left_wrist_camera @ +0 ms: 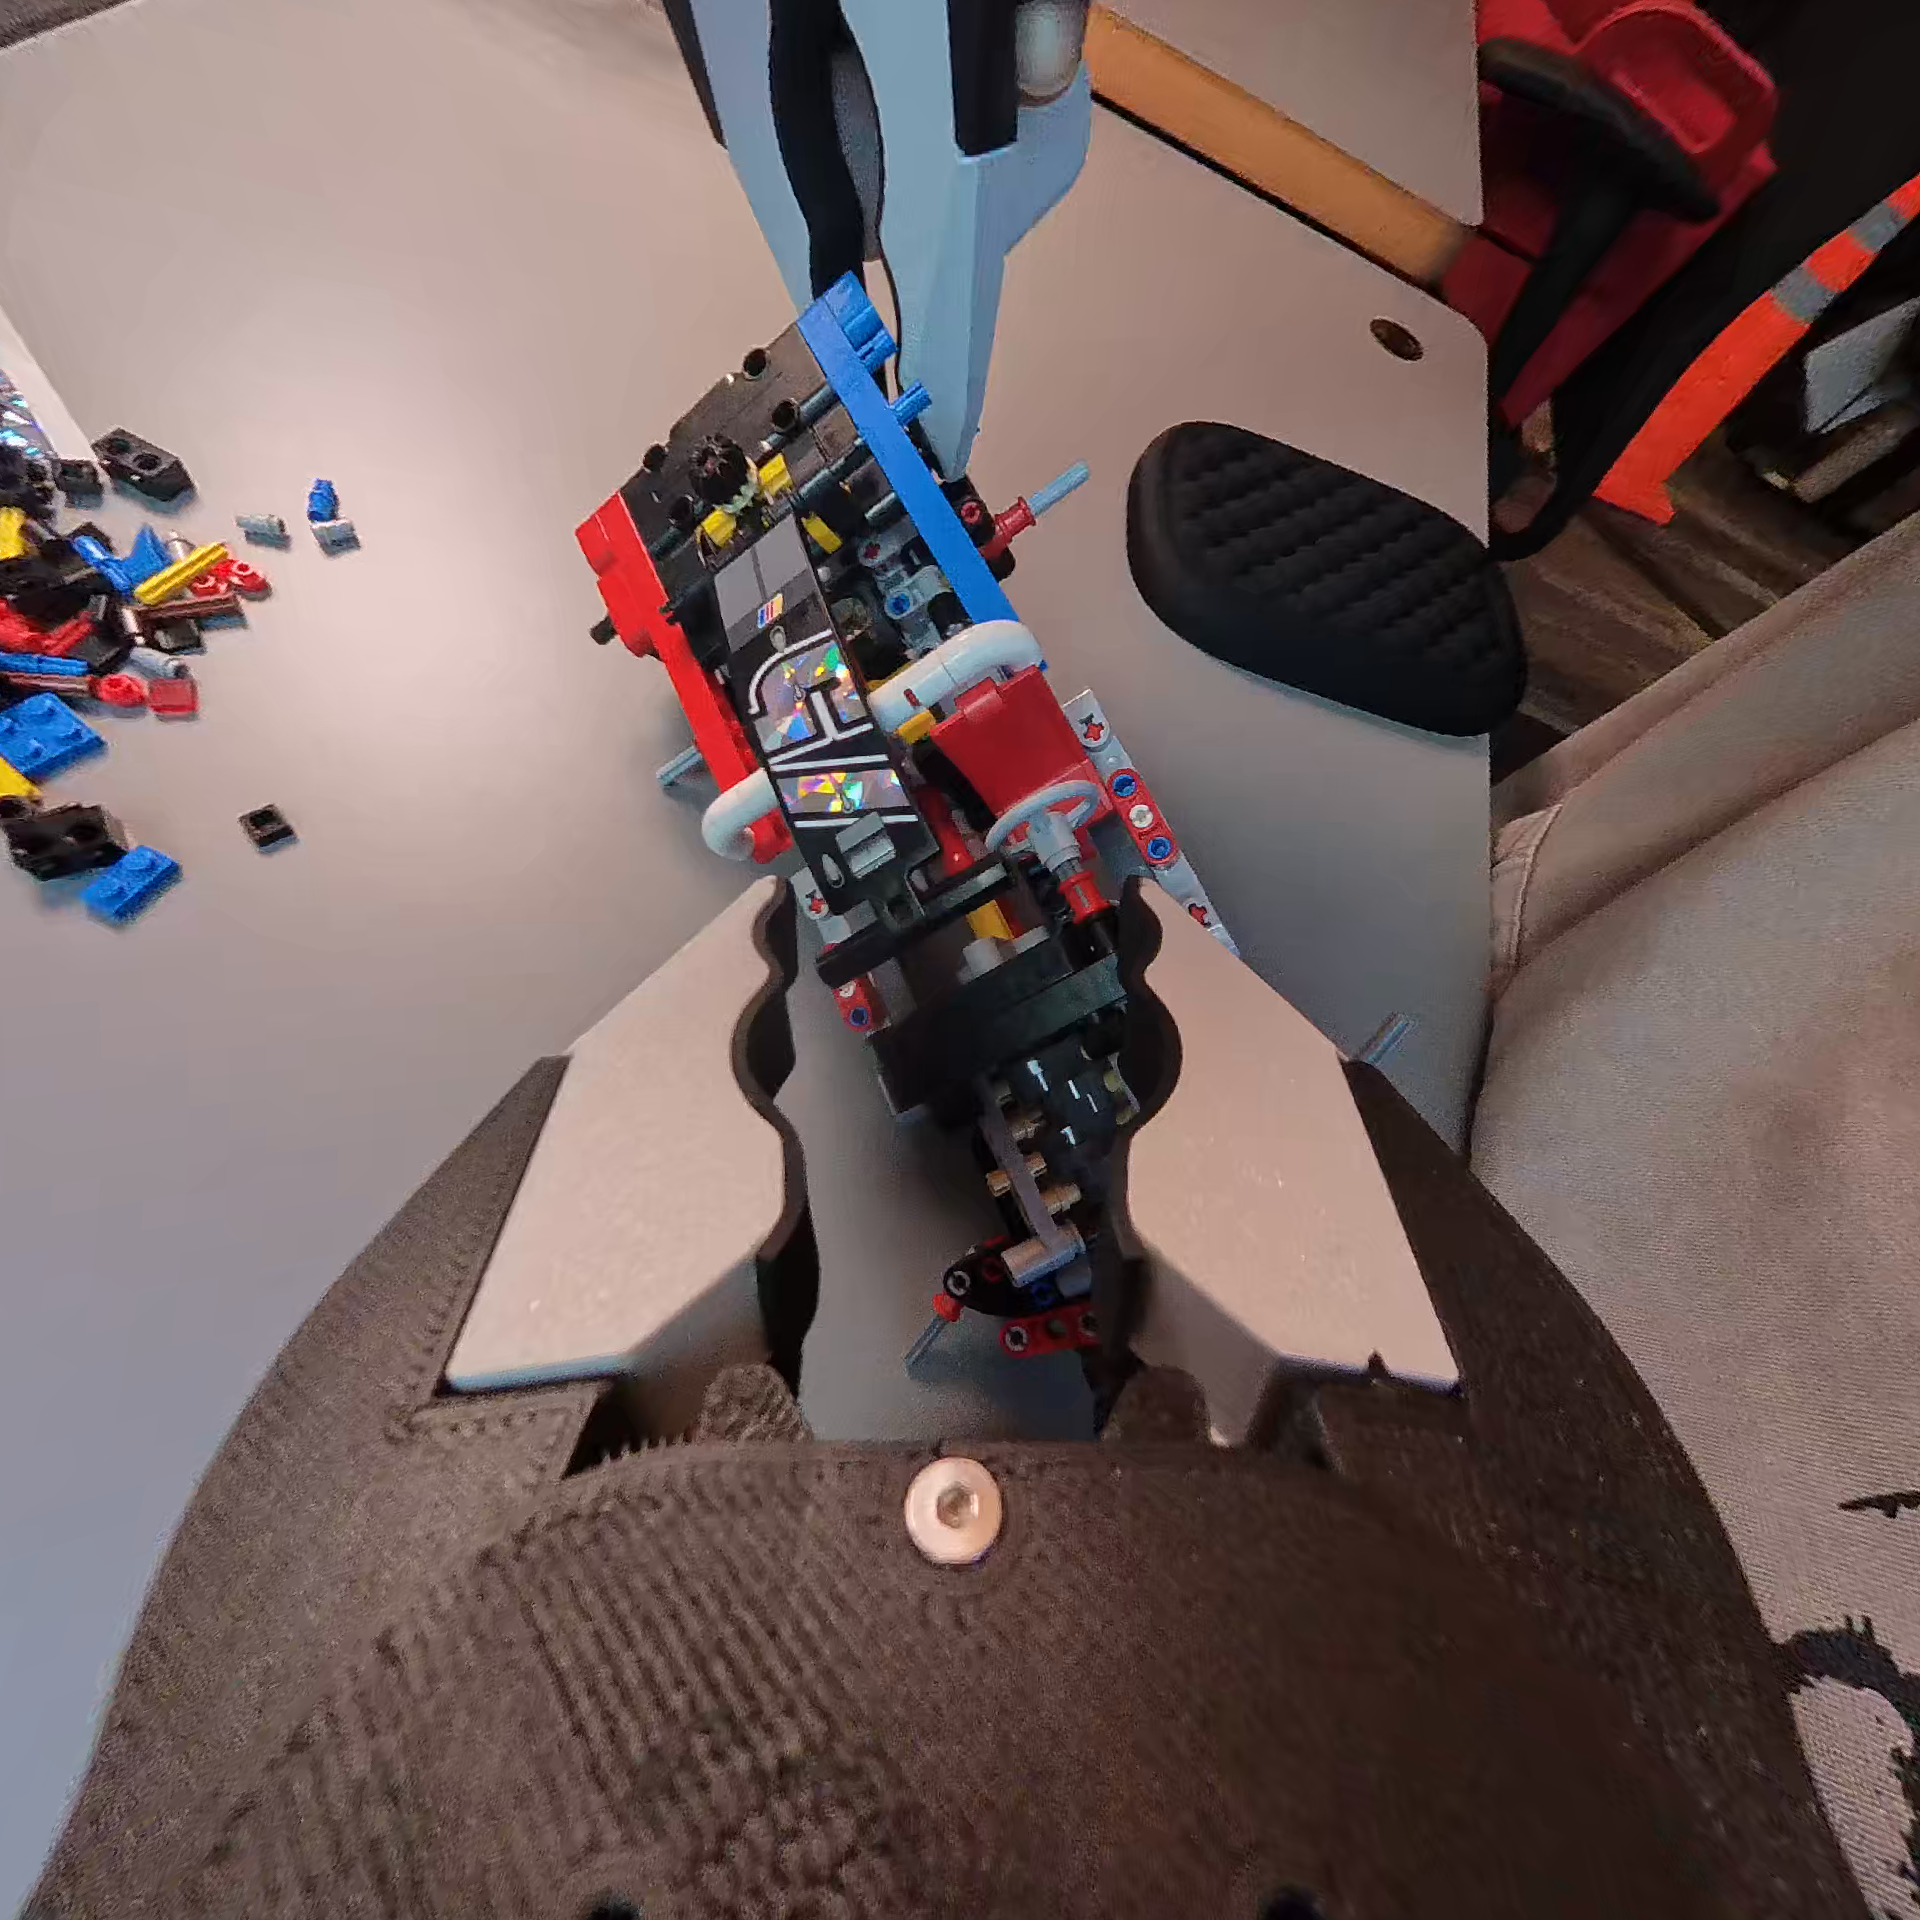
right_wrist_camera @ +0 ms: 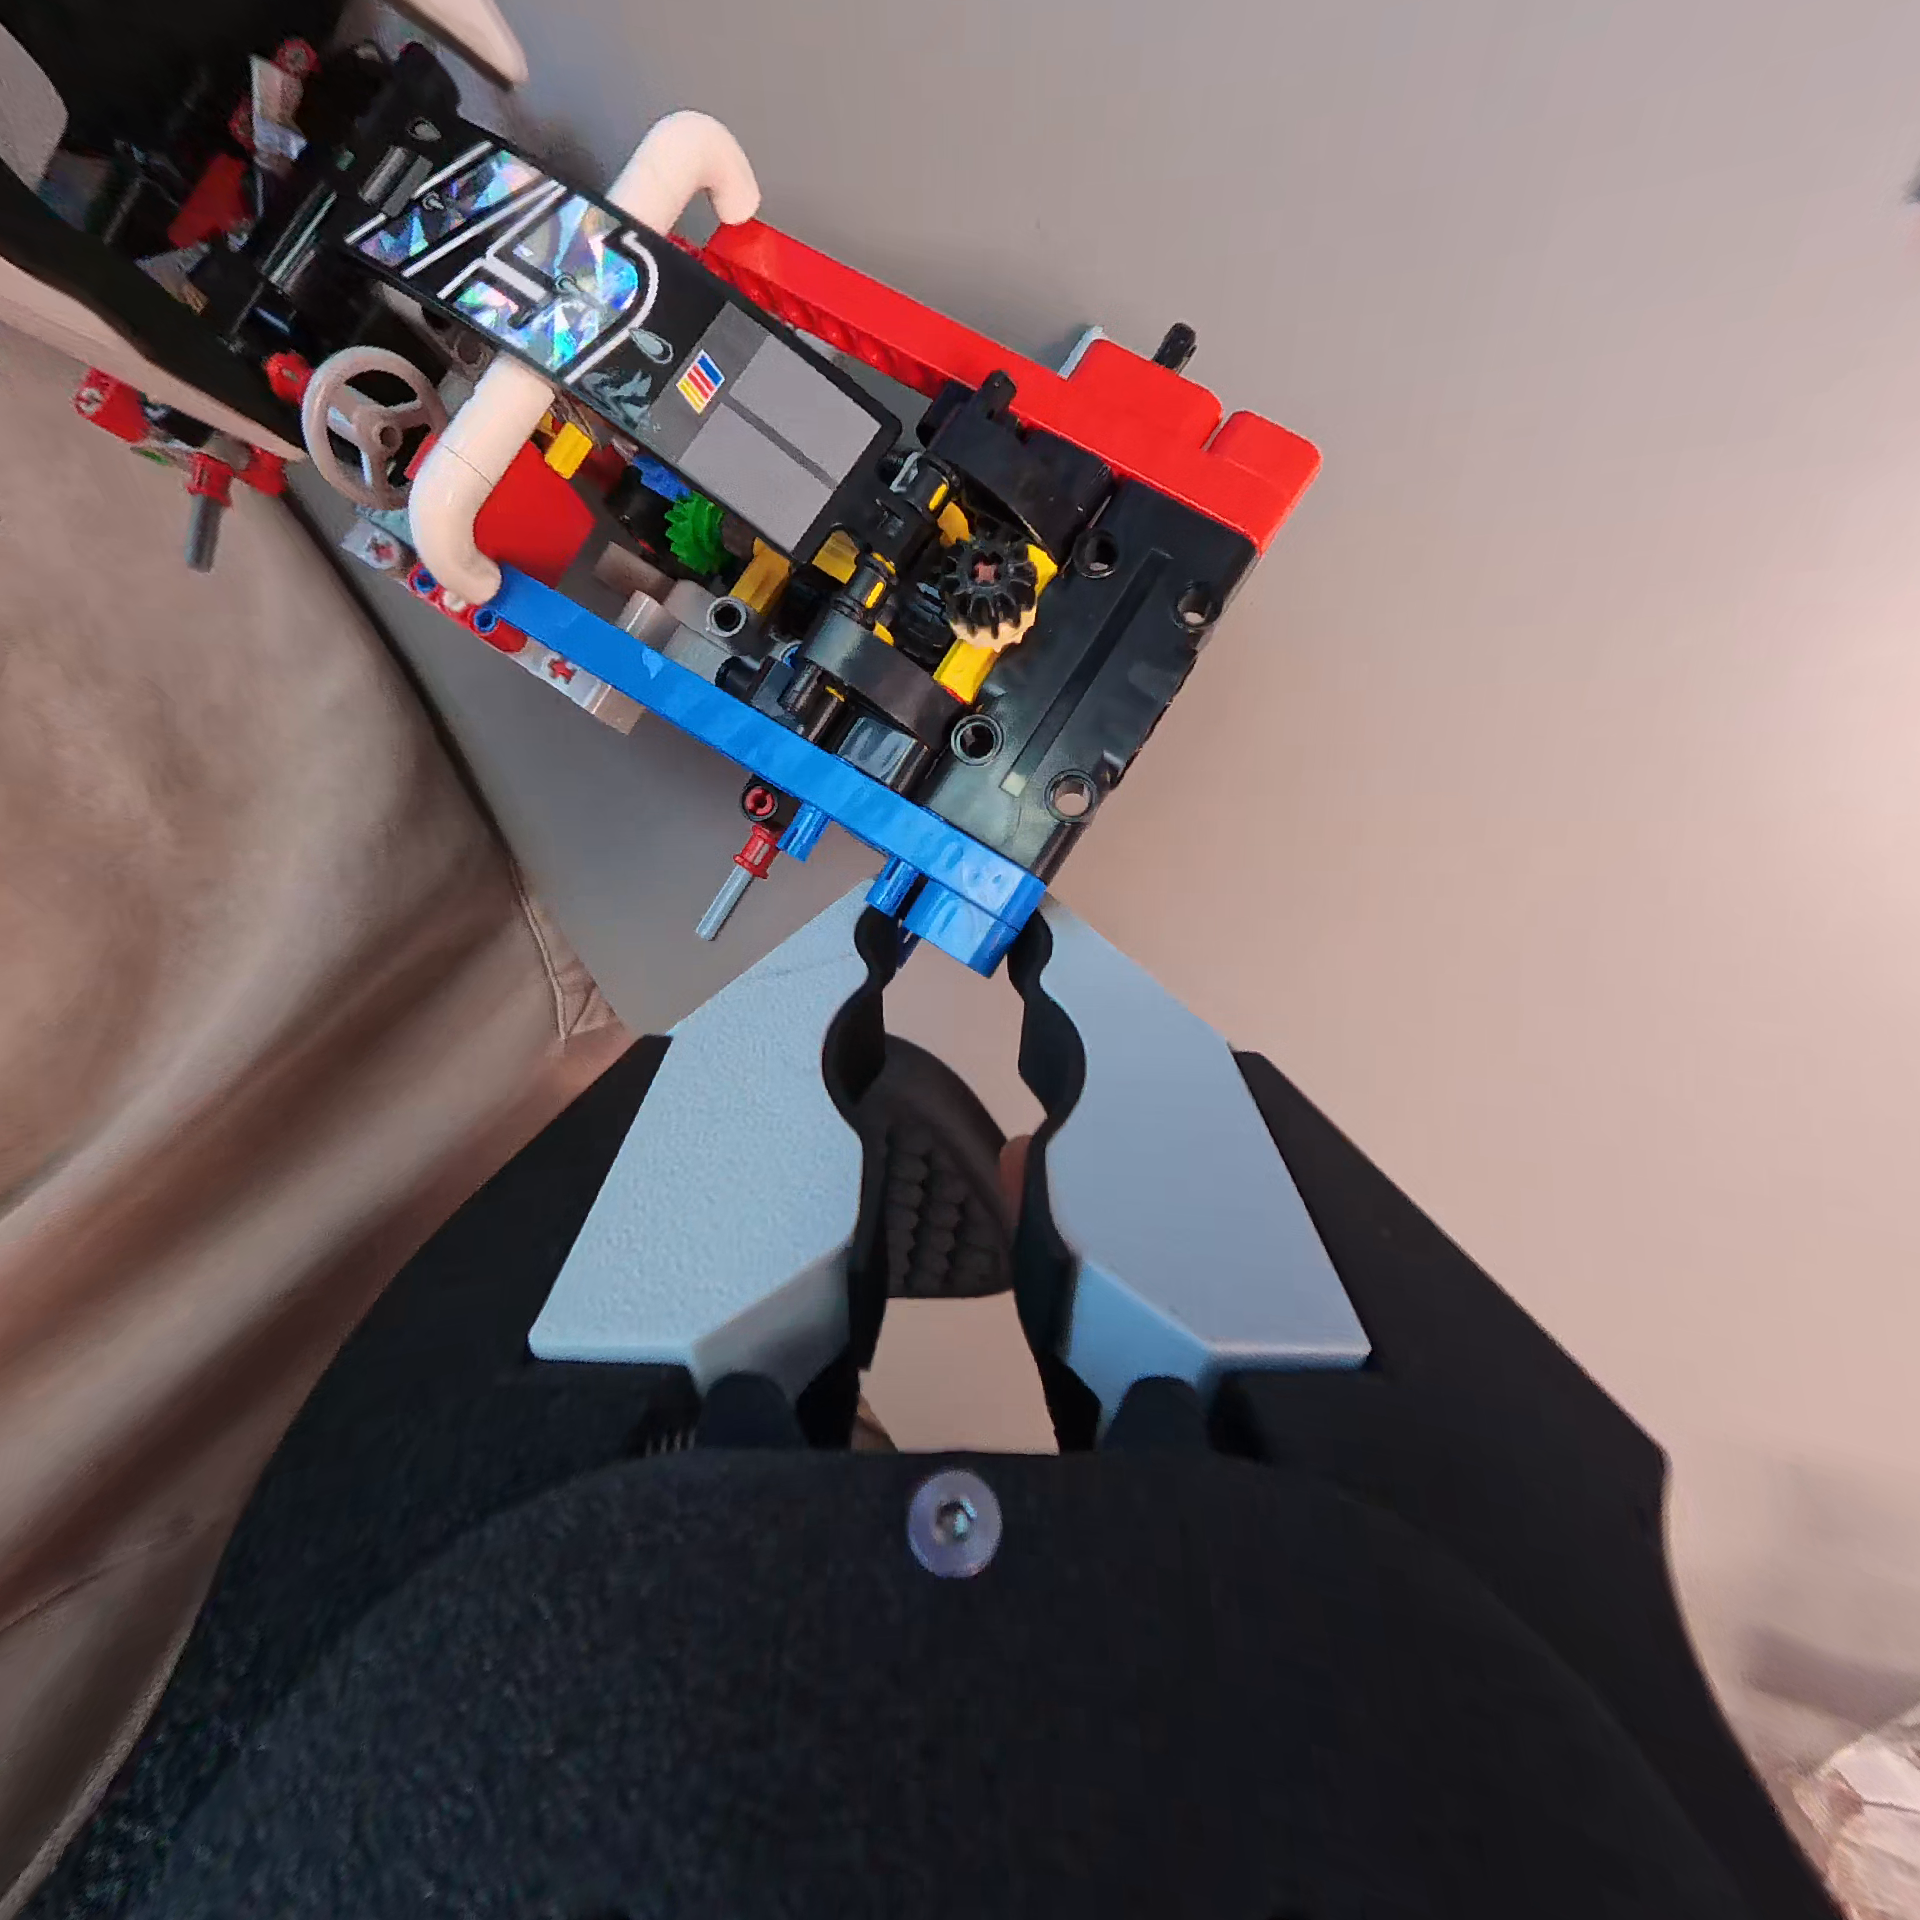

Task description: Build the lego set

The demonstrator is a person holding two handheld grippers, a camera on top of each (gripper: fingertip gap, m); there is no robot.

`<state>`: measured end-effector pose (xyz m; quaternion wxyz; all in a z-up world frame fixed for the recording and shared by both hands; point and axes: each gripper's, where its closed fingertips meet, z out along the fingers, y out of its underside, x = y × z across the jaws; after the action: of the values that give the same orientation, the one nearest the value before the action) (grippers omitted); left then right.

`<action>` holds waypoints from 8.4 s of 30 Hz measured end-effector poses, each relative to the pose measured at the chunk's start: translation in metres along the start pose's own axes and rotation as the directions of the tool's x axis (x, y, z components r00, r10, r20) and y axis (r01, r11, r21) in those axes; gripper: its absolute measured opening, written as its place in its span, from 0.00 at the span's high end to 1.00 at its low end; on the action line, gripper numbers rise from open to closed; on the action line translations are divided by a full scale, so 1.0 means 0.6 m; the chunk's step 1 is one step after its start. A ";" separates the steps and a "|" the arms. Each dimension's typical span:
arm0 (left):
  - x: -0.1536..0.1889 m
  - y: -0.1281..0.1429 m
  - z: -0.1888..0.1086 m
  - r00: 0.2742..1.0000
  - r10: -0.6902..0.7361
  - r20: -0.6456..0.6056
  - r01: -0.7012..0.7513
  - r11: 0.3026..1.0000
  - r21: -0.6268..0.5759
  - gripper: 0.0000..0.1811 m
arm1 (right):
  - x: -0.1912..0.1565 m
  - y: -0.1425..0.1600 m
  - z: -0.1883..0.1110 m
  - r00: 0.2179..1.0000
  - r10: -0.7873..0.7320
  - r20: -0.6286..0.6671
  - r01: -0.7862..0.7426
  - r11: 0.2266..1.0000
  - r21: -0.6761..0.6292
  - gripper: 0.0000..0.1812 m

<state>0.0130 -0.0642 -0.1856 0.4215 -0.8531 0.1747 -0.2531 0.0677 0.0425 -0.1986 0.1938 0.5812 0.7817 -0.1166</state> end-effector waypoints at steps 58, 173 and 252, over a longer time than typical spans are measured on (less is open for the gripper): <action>-0.029 0.017 -0.023 0.641 -0.629 -0.441 0.686 0.726 -0.038 0.65 | 0.009 -0.087 -0.042 0.718 -0.206 -0.664 0.628 0.603 0.492 0.73; 0.013 -0.063 0.037 0.978 0.141 -0.153 -0.086 0.943 0.320 0.45 | -0.077 -0.100 -0.083 0.816 -0.230 -0.531 0.484 0.774 0.408 0.93; -0.018 -0.115 0.019 0.931 0.329 -0.158 -0.248 0.888 0.388 0.88 | -0.075 -0.091 -0.081 0.864 -0.262 -0.430 0.467 0.738 0.487 0.85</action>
<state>0.0169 -0.0111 -0.1391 0.5824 -0.6920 0.2957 -0.3075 0.0188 0.0071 -0.1377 -0.1533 0.4557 0.8297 -0.2835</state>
